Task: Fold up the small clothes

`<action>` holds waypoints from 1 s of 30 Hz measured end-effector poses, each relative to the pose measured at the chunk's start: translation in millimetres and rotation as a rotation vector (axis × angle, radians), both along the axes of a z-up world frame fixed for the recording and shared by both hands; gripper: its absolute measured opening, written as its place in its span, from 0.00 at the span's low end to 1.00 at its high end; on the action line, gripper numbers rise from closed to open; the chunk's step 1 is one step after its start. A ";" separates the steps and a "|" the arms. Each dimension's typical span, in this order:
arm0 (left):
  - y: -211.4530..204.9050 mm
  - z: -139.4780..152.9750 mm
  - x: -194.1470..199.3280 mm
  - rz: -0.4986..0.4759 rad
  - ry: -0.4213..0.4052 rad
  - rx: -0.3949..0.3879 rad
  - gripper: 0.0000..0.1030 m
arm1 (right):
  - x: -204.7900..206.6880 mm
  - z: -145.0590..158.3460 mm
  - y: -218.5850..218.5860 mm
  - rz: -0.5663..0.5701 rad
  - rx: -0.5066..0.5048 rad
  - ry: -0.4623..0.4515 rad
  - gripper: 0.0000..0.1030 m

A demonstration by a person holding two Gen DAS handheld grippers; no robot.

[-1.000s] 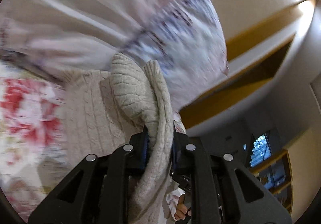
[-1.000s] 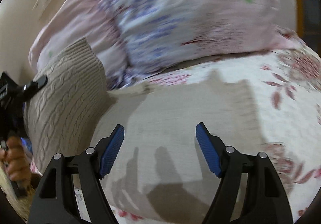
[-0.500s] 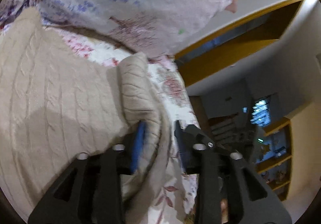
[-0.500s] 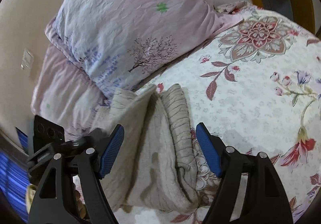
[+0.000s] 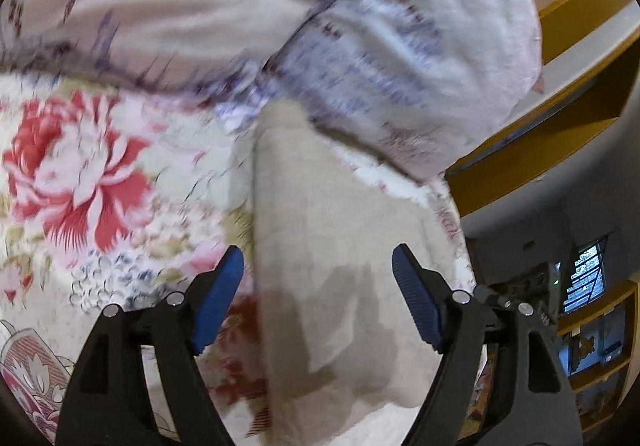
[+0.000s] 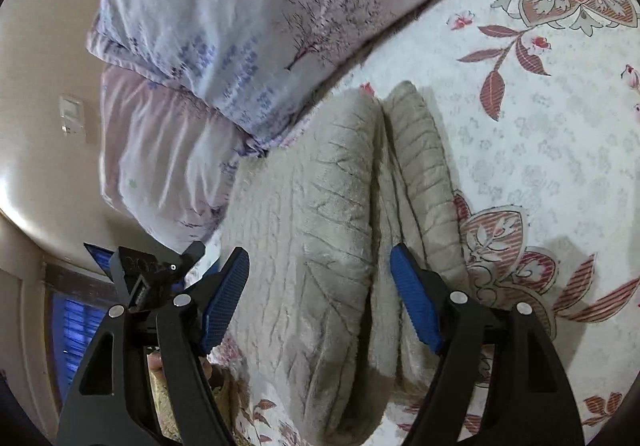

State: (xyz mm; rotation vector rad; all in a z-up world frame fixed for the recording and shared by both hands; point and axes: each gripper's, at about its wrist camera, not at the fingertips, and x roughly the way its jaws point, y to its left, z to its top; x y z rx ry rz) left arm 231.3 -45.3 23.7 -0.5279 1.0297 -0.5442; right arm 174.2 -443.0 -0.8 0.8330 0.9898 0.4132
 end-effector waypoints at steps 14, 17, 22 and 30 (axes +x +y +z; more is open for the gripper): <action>-22.0 -26.2 -0.1 -0.091 0.037 0.000 0.74 | 28.1 -4.7 16.6 -0.017 -0.191 -0.022 0.40; -21.8 -25.8 0.6 -0.087 0.036 -0.001 0.74 | 32.6 -1.3 29.2 -0.001 -0.291 -0.071 0.20; -16.7 -23.6 -2.5 -0.079 0.029 -0.004 0.75 | 17.9 34.7 45.0 -0.040 -0.472 -0.250 0.16; -27.2 -21.4 -6.4 -0.107 0.011 0.014 0.75 | 11.9 40.2 30.0 -0.131 -0.609 -0.262 0.16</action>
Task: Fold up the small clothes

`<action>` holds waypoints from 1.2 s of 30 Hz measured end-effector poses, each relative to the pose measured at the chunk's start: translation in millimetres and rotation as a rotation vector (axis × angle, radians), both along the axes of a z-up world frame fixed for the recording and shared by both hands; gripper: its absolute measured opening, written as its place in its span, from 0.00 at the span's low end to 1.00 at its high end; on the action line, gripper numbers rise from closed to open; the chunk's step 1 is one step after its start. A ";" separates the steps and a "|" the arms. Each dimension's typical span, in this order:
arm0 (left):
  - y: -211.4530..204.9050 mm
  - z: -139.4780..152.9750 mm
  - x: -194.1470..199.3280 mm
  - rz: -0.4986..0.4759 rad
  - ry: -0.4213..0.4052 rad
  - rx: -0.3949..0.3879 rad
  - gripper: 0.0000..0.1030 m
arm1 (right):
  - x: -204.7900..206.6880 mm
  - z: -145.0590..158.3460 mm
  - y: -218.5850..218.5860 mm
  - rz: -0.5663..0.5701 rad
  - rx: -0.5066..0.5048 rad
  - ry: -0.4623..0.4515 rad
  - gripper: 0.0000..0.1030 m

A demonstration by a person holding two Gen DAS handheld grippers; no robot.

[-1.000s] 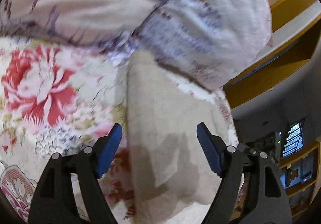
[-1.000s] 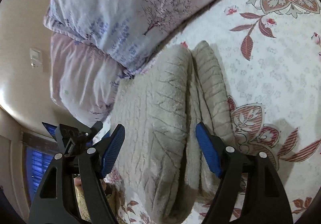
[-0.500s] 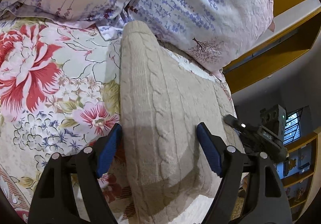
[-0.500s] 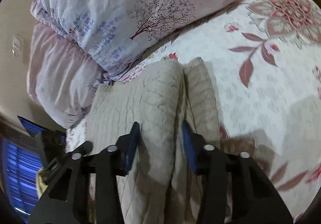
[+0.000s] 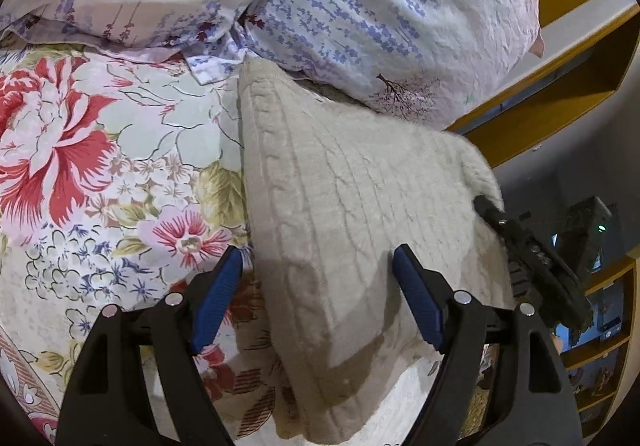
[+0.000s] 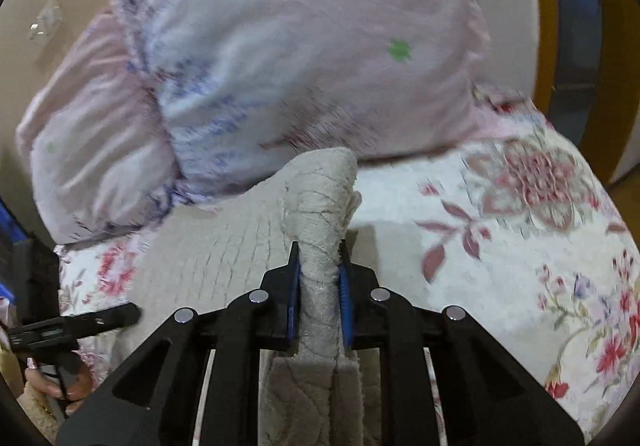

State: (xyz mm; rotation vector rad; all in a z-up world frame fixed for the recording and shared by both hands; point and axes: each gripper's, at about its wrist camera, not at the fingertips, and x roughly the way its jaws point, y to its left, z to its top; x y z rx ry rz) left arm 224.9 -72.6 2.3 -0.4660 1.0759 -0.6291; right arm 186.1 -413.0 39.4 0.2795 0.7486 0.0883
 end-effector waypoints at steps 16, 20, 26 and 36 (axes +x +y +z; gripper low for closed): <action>2.1 11.1 -9.3 -0.062 -0.009 -0.024 0.75 | -10.7 -27.2 -36.1 -0.114 0.077 0.084 0.53; 8.0 15.2 -19.7 -0.069 -0.024 -0.030 0.74 | -35.3 -21.6 -55.6 -0.105 0.207 0.072 0.68; 12.3 13.8 -32.4 -0.072 0.001 -0.050 0.74 | -66.4 -36.2 -64.3 -0.041 0.369 0.114 0.65; 0.2 0.1 -46.0 -0.118 0.055 -0.041 0.45 | -82.0 -32.9 -38.6 0.015 0.252 0.093 0.13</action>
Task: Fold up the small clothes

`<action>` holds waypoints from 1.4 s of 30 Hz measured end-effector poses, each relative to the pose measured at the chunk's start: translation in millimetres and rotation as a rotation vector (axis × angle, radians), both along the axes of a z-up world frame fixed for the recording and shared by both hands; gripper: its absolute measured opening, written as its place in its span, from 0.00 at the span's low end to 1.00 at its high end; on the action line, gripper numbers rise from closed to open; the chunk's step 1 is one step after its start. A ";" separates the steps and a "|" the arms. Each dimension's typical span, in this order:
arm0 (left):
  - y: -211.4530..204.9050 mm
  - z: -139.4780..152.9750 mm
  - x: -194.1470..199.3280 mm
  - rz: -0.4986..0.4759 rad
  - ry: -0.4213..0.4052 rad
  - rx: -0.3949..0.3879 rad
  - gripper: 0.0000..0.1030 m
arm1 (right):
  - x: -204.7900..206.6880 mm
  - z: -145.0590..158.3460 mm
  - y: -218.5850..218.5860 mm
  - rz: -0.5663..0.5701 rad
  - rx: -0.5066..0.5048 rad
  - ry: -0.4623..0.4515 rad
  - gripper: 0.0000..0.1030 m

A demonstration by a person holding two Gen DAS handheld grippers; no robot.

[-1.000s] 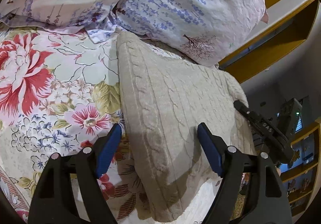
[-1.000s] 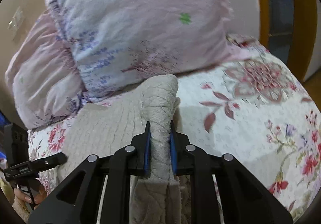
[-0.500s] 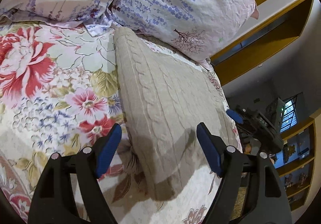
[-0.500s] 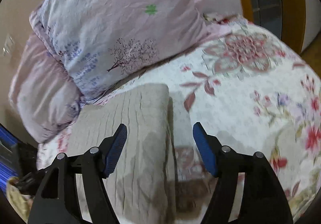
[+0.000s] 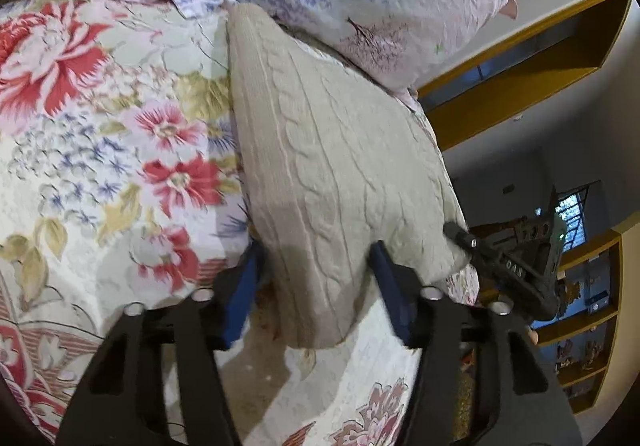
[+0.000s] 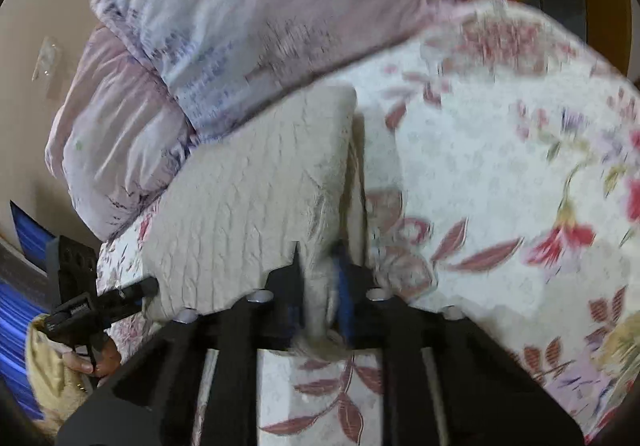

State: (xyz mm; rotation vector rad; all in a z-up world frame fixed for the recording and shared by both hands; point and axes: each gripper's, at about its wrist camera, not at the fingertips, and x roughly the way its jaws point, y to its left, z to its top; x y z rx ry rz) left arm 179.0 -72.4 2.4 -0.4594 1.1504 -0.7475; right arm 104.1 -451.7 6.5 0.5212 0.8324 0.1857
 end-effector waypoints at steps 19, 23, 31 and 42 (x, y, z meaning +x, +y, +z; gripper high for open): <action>8.1 3.6 -1.3 0.034 -0.025 0.023 0.70 | 0.5 -5.9 -58.1 -0.202 0.136 0.020 0.53; 7.6 7.8 5.5 0.054 -0.035 0.030 0.72 | 17.4 -3.3 -44.1 -0.136 0.178 0.001 0.60; -13.0 16.1 8.2 0.035 -0.086 0.101 0.78 | 25.5 2.2 -8.7 -0.085 -0.003 -0.028 0.10; -30.9 19.5 5.7 0.025 -0.168 0.253 0.84 | 32.4 -12.2 -4.6 -0.137 -0.122 0.040 0.16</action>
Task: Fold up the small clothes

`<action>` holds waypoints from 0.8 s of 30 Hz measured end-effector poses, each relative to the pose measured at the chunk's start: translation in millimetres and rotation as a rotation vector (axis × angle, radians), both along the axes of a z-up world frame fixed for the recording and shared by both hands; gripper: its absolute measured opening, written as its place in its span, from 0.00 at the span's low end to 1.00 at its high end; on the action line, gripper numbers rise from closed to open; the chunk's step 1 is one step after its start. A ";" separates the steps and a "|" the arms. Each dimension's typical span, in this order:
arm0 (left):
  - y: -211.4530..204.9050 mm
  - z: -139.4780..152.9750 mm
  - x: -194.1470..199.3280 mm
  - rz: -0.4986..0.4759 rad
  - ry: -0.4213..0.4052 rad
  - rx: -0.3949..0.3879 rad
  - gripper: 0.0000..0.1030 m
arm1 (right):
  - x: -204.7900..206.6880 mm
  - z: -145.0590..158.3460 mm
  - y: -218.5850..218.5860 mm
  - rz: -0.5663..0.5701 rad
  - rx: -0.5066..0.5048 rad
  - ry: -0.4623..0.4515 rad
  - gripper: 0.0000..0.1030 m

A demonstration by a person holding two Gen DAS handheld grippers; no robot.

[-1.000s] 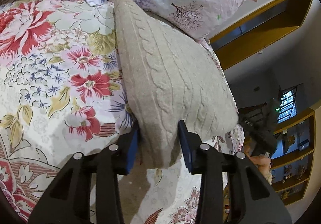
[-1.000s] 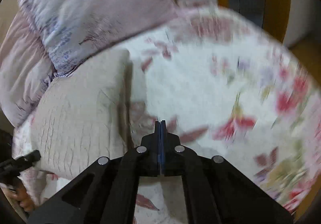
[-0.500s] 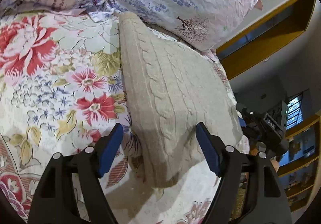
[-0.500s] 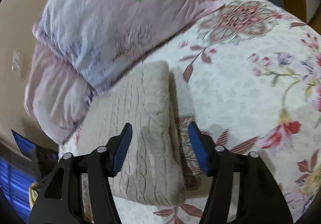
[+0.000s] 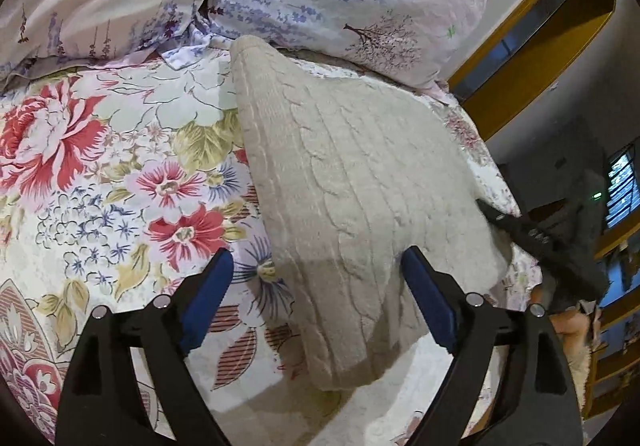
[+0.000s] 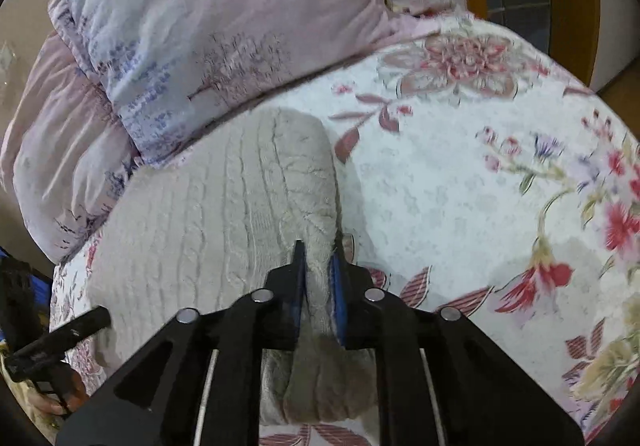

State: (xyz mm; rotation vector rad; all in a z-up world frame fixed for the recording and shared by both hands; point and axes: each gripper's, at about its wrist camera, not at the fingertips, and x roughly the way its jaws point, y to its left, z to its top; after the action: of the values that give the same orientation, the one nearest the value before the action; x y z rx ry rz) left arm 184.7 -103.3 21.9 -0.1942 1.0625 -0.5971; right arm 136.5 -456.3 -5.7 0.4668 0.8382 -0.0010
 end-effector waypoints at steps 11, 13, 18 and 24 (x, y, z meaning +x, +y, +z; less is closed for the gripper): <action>-1.1 2.6 -0.8 0.005 -0.025 0.040 0.88 | -4.5 25.7 31.7 0.103 -0.069 -0.115 0.49; -1.2 1.9 -0.3 0.004 -0.025 0.044 0.89 | 3.5 9.1 36.9 0.120 -0.078 -0.041 0.51; -2.4 -0.6 -0.2 0.001 -0.024 0.053 0.90 | 2.6 -6.2 34.4 0.128 -0.048 -0.023 0.53; -5.3 -0.9 -0.5 -0.003 -0.037 0.069 0.91 | -0.9 -9.2 29.7 0.130 -0.013 -0.029 0.53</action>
State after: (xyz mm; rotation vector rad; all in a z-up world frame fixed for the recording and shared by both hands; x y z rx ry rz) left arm 184.2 -108.6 20.9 -0.1212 1.0462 -0.5636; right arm 135.6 -426.6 -14.9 0.3982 0.8384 0.1202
